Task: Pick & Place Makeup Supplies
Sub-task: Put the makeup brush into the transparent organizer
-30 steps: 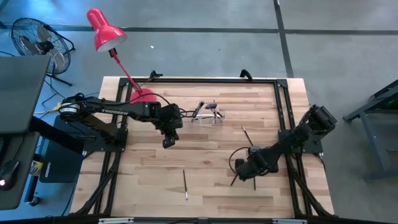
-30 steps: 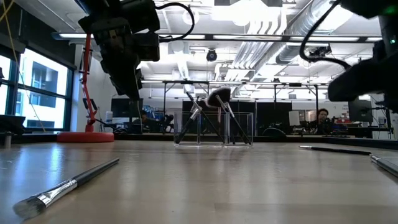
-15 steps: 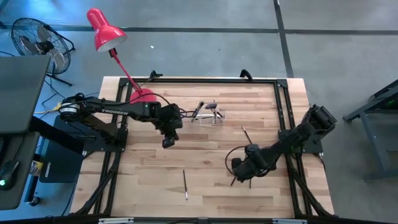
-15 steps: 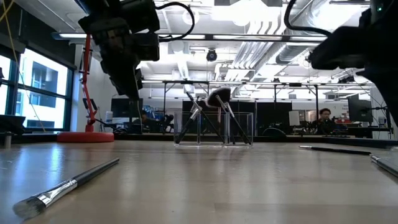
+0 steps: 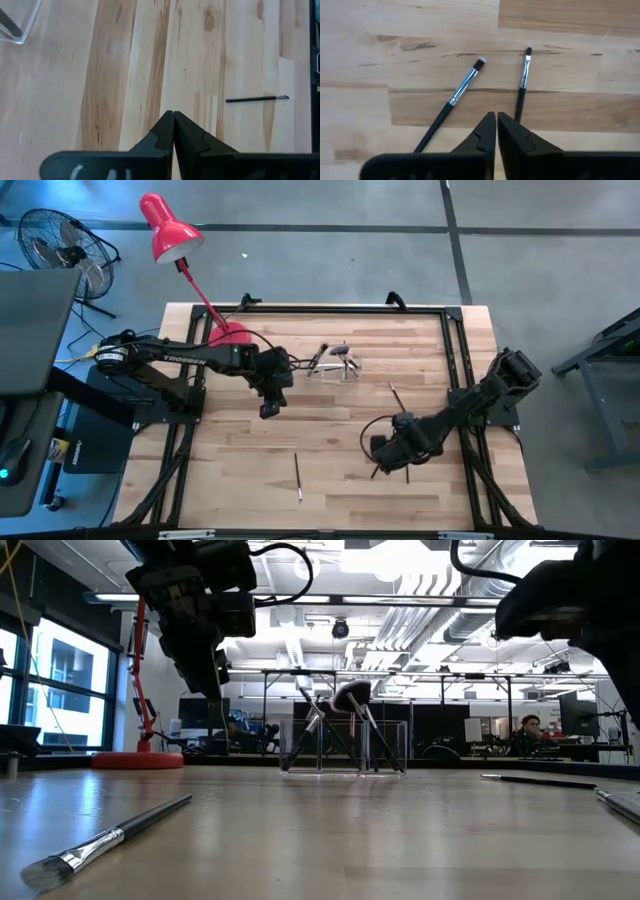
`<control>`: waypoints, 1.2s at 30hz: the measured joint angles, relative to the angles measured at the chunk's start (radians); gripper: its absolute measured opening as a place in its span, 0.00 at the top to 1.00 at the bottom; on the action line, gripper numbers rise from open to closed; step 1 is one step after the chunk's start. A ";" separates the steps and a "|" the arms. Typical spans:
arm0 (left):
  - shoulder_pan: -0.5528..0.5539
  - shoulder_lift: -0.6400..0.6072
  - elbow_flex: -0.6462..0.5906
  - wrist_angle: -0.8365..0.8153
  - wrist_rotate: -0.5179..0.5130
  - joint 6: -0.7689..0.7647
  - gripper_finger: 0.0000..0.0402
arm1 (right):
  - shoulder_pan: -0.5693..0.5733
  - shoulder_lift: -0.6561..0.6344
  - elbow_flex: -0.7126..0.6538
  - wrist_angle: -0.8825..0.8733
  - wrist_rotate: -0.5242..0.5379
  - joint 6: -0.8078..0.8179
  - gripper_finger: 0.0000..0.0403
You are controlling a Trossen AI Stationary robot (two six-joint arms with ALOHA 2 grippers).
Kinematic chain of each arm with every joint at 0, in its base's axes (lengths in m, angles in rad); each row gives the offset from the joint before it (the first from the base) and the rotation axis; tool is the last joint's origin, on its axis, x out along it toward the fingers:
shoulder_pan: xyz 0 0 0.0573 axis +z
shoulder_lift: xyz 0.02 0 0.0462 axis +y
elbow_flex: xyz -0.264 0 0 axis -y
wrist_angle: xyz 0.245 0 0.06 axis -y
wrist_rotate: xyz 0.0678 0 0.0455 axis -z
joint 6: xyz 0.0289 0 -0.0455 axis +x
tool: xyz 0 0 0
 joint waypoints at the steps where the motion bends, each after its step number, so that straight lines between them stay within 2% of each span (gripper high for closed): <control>1: 0.000 0.000 0.000 -0.003 0.000 0.000 0.99 | 0.000 0.000 -0.003 -0.001 -0.002 0.000 0.95; 11: 0.000 0.000 0.000 -0.029 0.002 0.015 0.99 | 0.000 0.000 -0.124 0.078 -0.078 0.037 0.77; 19: 0.000 0.000 0.000 -0.029 0.001 0.015 0.99 | 0.000 0.000 -0.208 0.123 -0.106 0.045 0.73; 26: 0.000 0.000 0.000 -0.021 0.000 0.014 0.99 | 0.000 -0.006 -0.260 0.195 -0.125 0.051 0.79; 33: 0.000 0.000 0.000 -0.020 -0.001 0.003 0.99 | -0.001 -0.007 -0.293 0.260 -0.127 0.048 0.95; 36: 0.000 0.000 0.000 -0.020 -0.005 -0.007 0.99 | -0.001 -0.007 -0.292 0.260 -0.124 0.034 0.98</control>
